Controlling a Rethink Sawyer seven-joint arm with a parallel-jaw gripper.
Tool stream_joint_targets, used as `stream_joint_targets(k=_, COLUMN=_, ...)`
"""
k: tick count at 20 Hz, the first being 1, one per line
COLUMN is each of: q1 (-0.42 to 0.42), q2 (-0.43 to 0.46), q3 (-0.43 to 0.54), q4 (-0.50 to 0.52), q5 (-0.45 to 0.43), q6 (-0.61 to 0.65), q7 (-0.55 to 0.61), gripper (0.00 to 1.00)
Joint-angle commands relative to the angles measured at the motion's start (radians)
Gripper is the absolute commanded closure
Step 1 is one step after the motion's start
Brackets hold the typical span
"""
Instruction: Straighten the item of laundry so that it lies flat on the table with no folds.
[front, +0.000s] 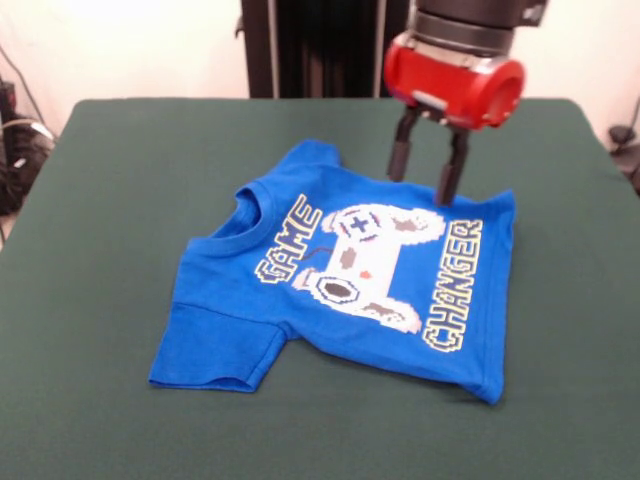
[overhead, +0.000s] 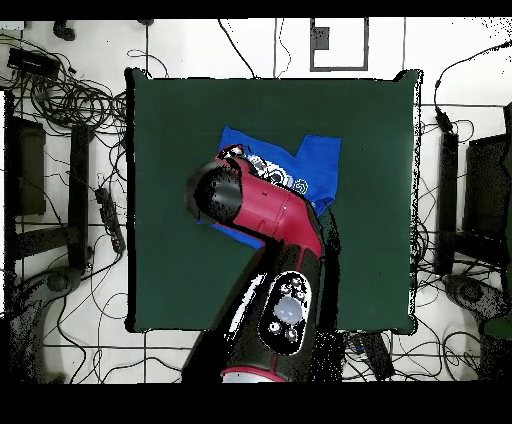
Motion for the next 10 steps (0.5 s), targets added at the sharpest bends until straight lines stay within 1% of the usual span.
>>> stream_joint_targets(k=1, q1=-0.028, q2=0.062, q3=0.169, q4=-0.049, q5=-0.080, q6=0.069, q7=-0.043, gripper=0.00)
stream_joint_targets(k=5, q1=-0.013, q2=0.079, q3=0.149, q4=-0.081, q5=-0.102, q6=0.071, q7=-0.001, gripper=0.00)
stream_joint_targets(k=10, q1=-0.040, q2=0.078, q3=0.182, q4=-0.081, q5=-0.124, q6=0.068, q7=-0.003, gripper=0.00)
